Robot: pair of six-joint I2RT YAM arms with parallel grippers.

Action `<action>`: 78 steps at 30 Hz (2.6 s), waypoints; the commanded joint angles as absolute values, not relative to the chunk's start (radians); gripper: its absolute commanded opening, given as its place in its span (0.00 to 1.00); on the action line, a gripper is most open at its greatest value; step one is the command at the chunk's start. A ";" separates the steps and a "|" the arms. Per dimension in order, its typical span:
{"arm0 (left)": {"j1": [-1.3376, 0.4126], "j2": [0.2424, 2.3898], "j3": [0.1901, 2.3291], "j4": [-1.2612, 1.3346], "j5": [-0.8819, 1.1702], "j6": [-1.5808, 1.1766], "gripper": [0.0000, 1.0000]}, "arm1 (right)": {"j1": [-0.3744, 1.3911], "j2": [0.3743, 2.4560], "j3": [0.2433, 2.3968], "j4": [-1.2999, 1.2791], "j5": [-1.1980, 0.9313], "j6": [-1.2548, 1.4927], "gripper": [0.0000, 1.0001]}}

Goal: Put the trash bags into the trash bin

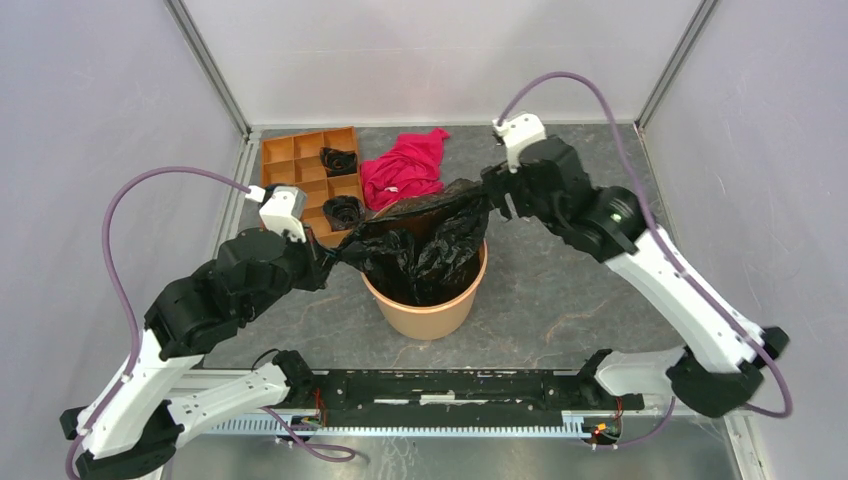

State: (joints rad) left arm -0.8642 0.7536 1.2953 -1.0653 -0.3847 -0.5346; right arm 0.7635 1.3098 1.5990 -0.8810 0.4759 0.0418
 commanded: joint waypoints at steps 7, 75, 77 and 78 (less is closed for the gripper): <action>-0.862 0.721 1.280 -0.978 -0.279 -0.426 0.02 | 0.761 0.970 1.410 -0.681 0.043 0.388 0.93; -0.862 0.694 1.246 -1.001 -0.270 -0.450 0.02 | 1.083 1.088 1.117 -0.252 0.289 0.554 0.60; -0.862 0.695 1.246 -1.001 -0.271 -0.448 0.02 | 1.084 1.100 1.118 -0.247 0.297 0.550 0.51; -0.862 0.694 1.246 -1.002 -0.271 -0.448 0.02 | 1.083 1.103 1.118 -0.244 0.304 0.546 0.48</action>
State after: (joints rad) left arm -0.8642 0.6857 1.2362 -1.0077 -0.2775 -0.4725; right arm 1.0782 1.0889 1.0916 -0.2672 0.2501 0.5575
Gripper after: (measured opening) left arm 0.029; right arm 0.522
